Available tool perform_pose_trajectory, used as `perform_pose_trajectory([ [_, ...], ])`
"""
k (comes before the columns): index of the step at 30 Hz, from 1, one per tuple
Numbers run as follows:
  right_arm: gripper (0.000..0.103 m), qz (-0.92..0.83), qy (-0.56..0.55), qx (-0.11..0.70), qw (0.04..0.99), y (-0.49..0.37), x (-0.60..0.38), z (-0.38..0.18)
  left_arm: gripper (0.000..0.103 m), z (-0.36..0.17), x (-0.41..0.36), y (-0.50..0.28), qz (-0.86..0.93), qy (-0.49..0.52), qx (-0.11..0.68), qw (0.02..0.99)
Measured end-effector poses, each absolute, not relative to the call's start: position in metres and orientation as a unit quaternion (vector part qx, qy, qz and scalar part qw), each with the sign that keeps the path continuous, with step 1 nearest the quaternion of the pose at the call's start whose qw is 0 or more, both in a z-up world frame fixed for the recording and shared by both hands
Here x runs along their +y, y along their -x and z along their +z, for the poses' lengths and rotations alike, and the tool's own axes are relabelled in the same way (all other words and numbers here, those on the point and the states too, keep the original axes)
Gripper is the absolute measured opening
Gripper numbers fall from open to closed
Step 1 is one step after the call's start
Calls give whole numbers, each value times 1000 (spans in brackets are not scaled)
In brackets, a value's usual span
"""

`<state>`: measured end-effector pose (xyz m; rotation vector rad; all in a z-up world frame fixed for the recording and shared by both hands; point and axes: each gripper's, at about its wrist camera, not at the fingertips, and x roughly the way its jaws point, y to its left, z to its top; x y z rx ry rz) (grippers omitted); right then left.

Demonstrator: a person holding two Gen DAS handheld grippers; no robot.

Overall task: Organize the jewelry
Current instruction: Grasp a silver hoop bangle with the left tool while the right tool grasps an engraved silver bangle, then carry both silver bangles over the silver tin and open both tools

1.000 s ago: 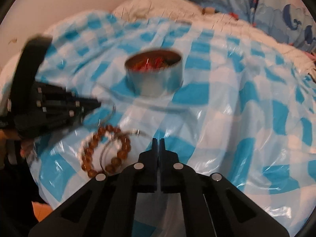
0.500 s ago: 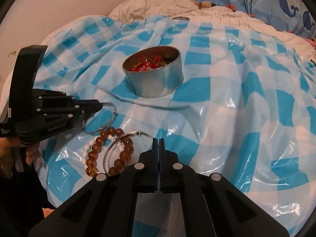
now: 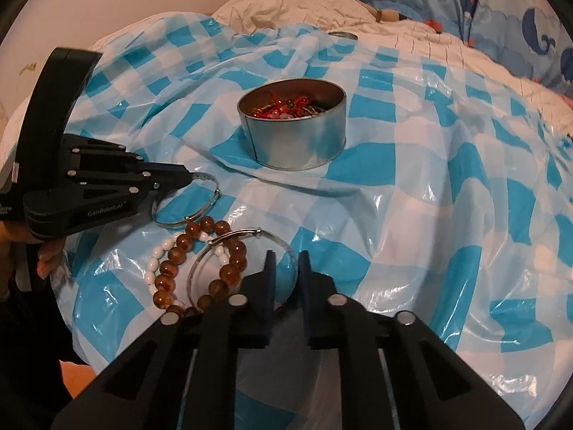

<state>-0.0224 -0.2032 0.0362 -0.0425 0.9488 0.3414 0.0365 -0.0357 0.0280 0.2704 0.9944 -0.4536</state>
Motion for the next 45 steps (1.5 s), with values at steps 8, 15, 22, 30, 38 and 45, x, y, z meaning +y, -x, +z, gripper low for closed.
perform_pose_trajectory([
  [8, 11, 165, 42, 470, 866, 20, -197, 27, 3, 26, -36, -36, -214, -130, 472, 845],
  [15, 3, 142, 32, 416, 897, 23, -206, 48, 3, 27, -36, -36, -218, -131, 470, 845],
  [22, 3, 131, 30, 410, 902, 22, -209, 51, 3, 33, -36, -35, -224, -126, 465, 848],
  [30, 4, 122, -39, 387, 913, 21, -230, 63, 3, 55, -27, -33, -250, -75, 448, 855],
  [38, 4, 105, -57, 370, 921, 19, -238, 71, 3, 64, -24, -37, -244, -62, 437, 863],
  [45, 4, 102, -69, 348, 929, 11, -241, 77, 3, 71, -31, -42, -245, -53, 426, 869],
])
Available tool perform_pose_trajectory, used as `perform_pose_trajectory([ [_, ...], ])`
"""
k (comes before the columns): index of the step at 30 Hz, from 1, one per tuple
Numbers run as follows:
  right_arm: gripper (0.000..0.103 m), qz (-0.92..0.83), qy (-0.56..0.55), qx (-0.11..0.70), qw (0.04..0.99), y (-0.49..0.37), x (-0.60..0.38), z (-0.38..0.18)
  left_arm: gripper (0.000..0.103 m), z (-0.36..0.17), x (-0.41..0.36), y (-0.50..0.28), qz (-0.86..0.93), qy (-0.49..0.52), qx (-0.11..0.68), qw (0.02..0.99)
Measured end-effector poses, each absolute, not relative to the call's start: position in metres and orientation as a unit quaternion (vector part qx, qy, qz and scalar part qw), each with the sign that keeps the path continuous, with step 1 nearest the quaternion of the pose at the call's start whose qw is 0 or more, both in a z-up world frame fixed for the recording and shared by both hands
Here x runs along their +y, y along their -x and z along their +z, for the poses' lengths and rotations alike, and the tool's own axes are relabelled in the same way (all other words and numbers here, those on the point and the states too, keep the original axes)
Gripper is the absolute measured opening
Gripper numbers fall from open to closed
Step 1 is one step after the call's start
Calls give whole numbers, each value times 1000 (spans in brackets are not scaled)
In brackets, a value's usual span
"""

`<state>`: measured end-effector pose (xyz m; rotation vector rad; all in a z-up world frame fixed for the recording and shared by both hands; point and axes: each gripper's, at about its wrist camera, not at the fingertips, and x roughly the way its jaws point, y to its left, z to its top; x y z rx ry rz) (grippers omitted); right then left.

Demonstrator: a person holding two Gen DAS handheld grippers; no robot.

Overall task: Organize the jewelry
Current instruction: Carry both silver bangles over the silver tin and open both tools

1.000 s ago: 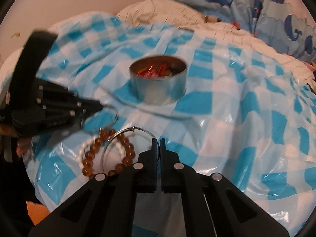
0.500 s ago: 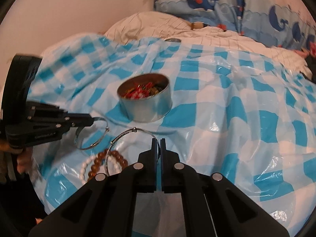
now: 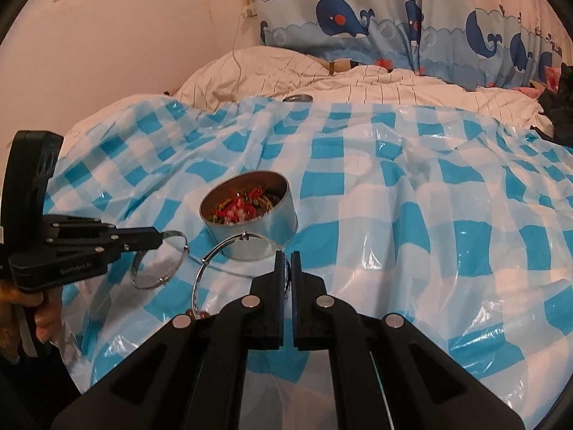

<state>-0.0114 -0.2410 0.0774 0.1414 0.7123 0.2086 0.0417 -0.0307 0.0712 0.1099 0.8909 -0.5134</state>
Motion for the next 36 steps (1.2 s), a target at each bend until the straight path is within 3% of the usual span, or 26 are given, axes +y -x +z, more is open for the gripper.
perform_pose_trajectory([
  [36, 5, 96, -85, 327, 936, -64, -239, 86, 5, 72, -75, -110, -205, 3, 403, 892],
])
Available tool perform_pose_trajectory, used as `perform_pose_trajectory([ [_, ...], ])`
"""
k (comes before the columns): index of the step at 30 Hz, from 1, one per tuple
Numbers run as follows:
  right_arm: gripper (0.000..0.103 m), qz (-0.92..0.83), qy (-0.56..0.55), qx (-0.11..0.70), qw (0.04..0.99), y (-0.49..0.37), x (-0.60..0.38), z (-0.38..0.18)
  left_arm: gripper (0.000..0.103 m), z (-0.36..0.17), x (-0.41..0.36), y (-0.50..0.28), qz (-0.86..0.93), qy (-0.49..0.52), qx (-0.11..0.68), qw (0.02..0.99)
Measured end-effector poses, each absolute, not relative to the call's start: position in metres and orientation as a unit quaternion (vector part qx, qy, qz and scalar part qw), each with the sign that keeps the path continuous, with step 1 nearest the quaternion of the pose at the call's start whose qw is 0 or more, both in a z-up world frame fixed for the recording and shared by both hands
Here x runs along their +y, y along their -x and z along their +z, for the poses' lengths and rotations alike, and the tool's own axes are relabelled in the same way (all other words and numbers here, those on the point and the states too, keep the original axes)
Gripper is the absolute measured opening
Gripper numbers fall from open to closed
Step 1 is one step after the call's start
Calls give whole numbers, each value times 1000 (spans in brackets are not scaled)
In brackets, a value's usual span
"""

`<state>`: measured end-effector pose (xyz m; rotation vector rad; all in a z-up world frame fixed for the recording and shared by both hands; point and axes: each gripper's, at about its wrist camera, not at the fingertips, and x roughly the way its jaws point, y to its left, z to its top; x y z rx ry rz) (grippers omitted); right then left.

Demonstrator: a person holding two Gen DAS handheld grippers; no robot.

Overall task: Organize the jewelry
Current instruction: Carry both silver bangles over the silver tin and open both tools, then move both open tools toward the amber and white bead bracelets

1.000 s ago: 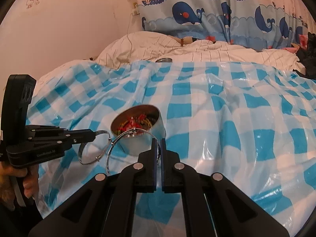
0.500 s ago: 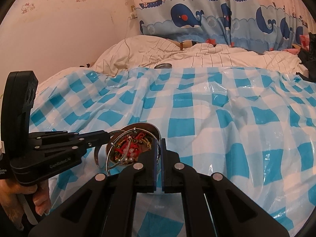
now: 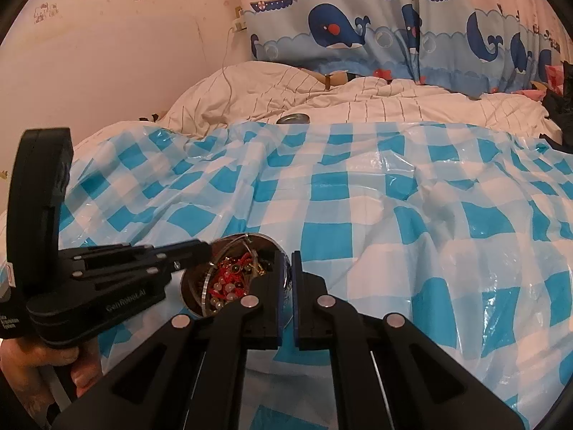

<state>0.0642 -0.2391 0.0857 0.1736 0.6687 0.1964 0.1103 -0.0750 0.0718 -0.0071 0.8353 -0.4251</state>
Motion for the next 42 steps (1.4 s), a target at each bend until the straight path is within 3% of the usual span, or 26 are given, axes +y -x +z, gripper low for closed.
perform_pose_trajectory([
  [12, 5, 100, -79, 328, 936, -73, -225, 81, 7, 71, -47, -107, -192, 45, 411, 890],
  [15, 7, 111, -72, 337, 932, -83, -213, 78, 14, 71, -38, -100, -189, 41, 414, 890],
  [18, 29, 116, -56, 344, 930, -87, -203, 73, 20, 68, -29, -92, -186, 32, 416, 890],
  [21, 31, 108, -54, 336, 934, -82, -207, 77, 26, 64, -21, -83, -183, 25, 423, 887],
  [27, 46, 99, -56, 336, 935, -65, -215, 83, 34, 58, -19, -64, -193, -3, 429, 882],
  [30, 55, 100, -54, 347, 931, -46, -216, 80, 37, 58, -21, -56, -196, -16, 428, 882],
  [32, 67, 96, -51, 357, 928, -29, -218, 74, 40, 59, -24, -49, -198, -29, 426, 883],
  [37, 74, 67, -60, 376, 922, 2, -228, 57, 48, 64, -29, -30, -197, -60, 412, 888],
  [42, 90, 24, -79, 387, 919, 12, -236, 33, 55, 70, -27, -17, -188, -79, 400, 894],
])
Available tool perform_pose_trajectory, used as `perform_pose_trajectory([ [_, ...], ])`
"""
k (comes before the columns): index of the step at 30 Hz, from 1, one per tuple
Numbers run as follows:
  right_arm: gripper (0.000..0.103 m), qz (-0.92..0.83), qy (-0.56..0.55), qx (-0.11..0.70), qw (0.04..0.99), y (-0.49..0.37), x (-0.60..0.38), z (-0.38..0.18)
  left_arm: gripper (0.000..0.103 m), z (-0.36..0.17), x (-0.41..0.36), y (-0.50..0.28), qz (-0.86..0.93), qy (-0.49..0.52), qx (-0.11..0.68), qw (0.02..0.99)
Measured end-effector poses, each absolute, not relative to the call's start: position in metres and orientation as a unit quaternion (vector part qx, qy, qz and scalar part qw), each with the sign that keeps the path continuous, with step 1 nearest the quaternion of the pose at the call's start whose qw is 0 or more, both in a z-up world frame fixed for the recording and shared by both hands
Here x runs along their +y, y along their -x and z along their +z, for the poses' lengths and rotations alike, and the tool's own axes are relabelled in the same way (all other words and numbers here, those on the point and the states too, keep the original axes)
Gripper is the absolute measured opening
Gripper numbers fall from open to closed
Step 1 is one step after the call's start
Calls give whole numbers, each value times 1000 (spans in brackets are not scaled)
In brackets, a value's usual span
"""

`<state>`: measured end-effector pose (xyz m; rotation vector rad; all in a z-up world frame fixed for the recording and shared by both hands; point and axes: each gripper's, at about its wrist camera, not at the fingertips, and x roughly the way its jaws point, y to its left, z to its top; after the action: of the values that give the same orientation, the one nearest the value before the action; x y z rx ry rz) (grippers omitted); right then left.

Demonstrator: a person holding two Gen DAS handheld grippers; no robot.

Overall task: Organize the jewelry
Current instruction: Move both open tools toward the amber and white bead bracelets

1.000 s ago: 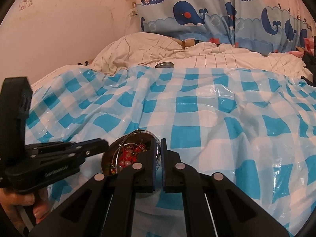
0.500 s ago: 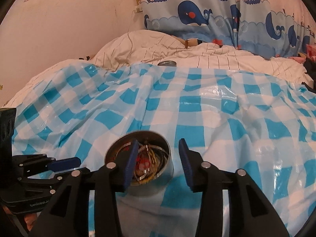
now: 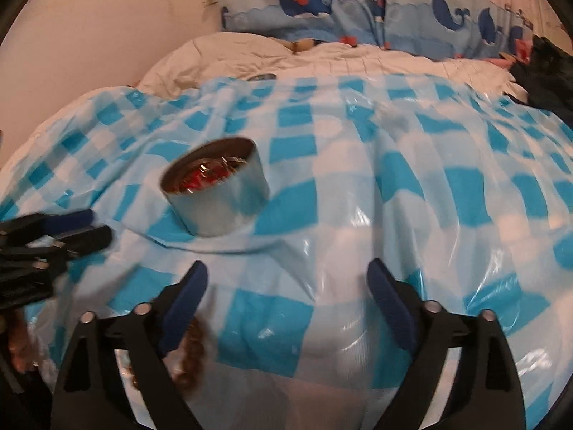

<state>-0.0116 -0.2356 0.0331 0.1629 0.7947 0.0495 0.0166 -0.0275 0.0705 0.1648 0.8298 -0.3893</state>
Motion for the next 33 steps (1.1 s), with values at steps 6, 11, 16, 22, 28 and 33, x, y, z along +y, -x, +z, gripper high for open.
perform_pose_trajectory([
  [6, 96, 21, -57, 401, 914, 9, -229, 24, 64, 83, -21, -1, -177, -80, 380, 904],
  [11, 96, 29, -79, 387, 918, 19, -234, 25, 68, 92, -24, 23, -174, -102, 358, 912],
  [16, 96, 32, -79, 392, 916, 24, -229, 24, 71, 103, -24, 46, -176, -115, 332, 920],
  [22, 96, 23, -66, 401, 913, 22, -221, 20, 80, 110, -24, 60, -175, -121, 313, 926],
  [28, 96, 47, -112, 388, 914, 27, -232, 20, 89, 93, -14, 55, -190, -111, 346, 912],
  [33, 96, 71, -164, 370, 912, 32, -243, 21, 89, 63, 2, 37, -205, -52, 417, 884],
])
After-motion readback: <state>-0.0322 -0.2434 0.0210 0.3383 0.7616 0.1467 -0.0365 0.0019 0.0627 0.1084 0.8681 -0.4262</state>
